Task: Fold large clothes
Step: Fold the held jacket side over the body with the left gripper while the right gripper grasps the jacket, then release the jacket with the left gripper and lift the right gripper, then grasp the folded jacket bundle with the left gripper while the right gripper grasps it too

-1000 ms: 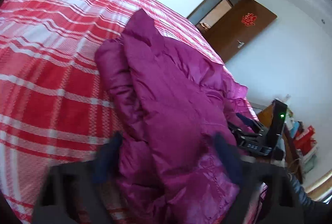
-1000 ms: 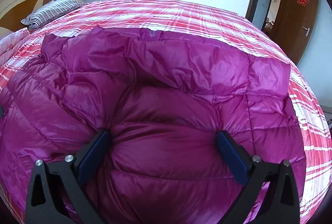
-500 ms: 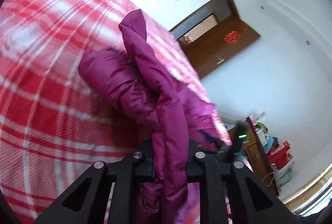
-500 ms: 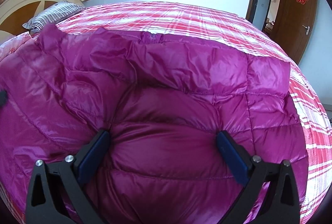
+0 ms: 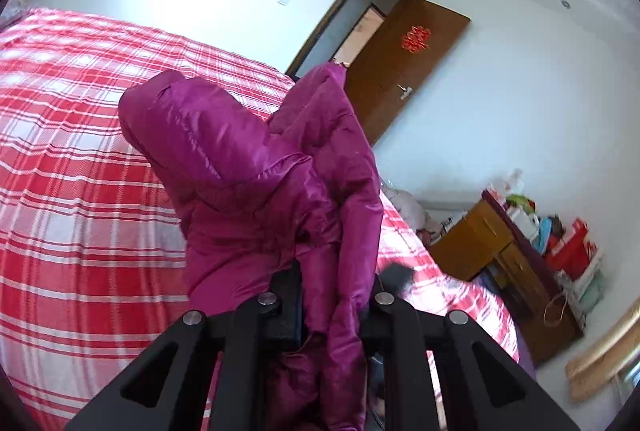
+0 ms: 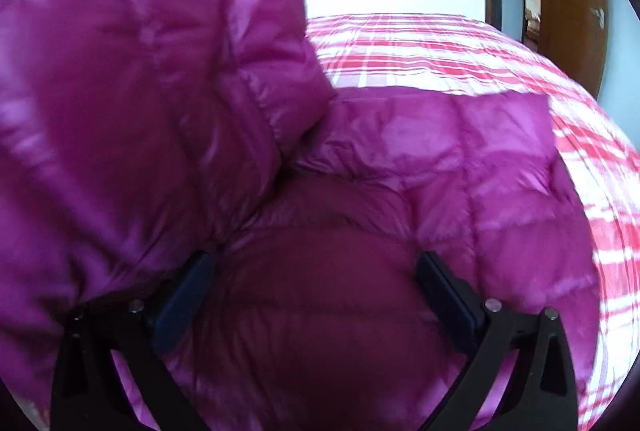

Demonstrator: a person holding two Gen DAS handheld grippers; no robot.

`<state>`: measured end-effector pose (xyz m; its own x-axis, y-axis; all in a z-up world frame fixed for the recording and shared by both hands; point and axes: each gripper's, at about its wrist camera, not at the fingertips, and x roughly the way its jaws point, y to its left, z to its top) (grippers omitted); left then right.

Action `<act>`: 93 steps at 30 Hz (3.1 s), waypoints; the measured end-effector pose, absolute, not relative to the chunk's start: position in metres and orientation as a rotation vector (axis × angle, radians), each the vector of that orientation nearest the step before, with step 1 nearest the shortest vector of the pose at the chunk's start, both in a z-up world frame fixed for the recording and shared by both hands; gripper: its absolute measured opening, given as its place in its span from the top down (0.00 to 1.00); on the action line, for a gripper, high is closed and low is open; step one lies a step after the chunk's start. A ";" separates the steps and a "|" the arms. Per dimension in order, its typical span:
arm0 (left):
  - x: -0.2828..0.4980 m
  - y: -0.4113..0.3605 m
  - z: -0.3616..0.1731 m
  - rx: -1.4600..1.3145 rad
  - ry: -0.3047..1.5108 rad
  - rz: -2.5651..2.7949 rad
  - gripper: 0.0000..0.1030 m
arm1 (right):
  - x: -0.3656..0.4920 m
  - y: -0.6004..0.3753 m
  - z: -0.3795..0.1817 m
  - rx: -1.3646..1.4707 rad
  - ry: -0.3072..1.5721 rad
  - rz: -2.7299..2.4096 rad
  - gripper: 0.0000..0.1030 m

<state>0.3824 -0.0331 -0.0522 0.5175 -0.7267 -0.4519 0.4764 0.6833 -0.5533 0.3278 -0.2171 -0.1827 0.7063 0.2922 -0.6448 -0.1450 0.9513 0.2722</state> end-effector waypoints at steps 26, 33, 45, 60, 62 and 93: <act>0.342 -0.224 -0.154 0.113 0.630 -0.695 0.80 | 0.319 -0.370 -0.102 0.419 0.651 0.240 0.33; 0.302 -0.178 -0.110 0.063 0.583 -0.749 0.61 | 0.338 -0.360 -0.132 0.337 0.777 0.157 0.67; 0.360 -0.106 -0.113 0.086 0.540 -0.546 0.11 | 0.347 -0.365 -0.145 0.286 0.793 0.030 0.67; 0.362 -0.134 -0.148 0.155 0.596 -0.547 0.11 | 0.247 -0.336 -0.162 0.384 0.897 0.065 0.86; 0.363 -0.138 -0.152 0.180 0.616 -0.565 0.10 | 0.240 -0.351 -0.176 0.490 0.875 0.071 0.89; 0.385 -0.145 -0.136 0.191 0.576 -0.508 0.10 | 0.345 -0.333 -0.129 0.493 0.666 0.037 0.44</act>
